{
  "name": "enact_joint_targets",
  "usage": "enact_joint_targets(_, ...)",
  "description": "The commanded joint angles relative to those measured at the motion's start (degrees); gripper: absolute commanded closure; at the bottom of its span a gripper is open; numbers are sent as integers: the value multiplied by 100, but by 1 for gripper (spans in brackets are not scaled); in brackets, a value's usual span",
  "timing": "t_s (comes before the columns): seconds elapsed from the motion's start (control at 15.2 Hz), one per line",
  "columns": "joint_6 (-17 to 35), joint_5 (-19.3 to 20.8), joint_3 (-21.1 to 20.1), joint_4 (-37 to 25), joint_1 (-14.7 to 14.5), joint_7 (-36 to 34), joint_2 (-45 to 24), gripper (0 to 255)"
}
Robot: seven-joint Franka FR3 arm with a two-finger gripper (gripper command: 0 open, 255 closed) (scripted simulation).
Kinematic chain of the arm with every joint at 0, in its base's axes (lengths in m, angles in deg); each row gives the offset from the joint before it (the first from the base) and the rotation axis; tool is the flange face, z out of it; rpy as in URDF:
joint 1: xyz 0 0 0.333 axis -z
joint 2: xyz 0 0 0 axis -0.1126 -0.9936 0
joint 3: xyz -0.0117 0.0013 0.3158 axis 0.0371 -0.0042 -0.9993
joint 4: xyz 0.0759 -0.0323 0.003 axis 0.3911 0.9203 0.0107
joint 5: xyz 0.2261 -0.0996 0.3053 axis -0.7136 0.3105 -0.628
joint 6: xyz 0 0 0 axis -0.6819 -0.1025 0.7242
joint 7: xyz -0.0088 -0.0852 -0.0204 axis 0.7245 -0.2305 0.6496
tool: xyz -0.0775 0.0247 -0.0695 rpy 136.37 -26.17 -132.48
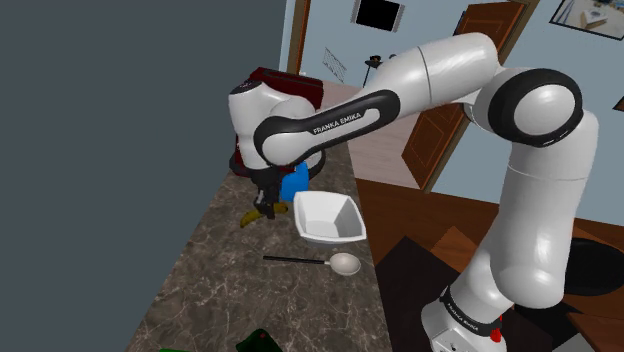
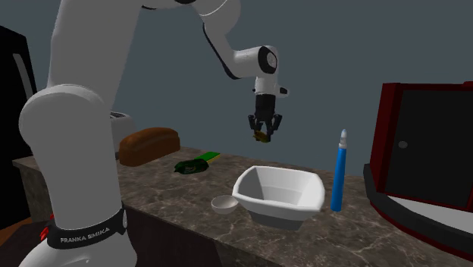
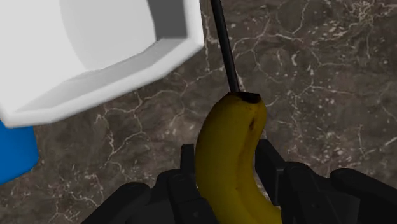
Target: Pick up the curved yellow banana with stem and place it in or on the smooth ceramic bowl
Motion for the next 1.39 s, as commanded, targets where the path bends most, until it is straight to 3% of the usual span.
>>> enact_joint_targets(0.0, 176, -53, 55, 447, 206, 236, 326, 255)
enact_joint_targets(0.53, 736, -156, 400, 1820, 861, 1177, 1349, 255)
enact_joint_targets(1.06, 1167, -69, 928, 2763, 1442, 2187, 2079, 255)
enact_joint_targets(1.32, 1414, 7, 974, 2900, 1485, 2184, 1972, 255)
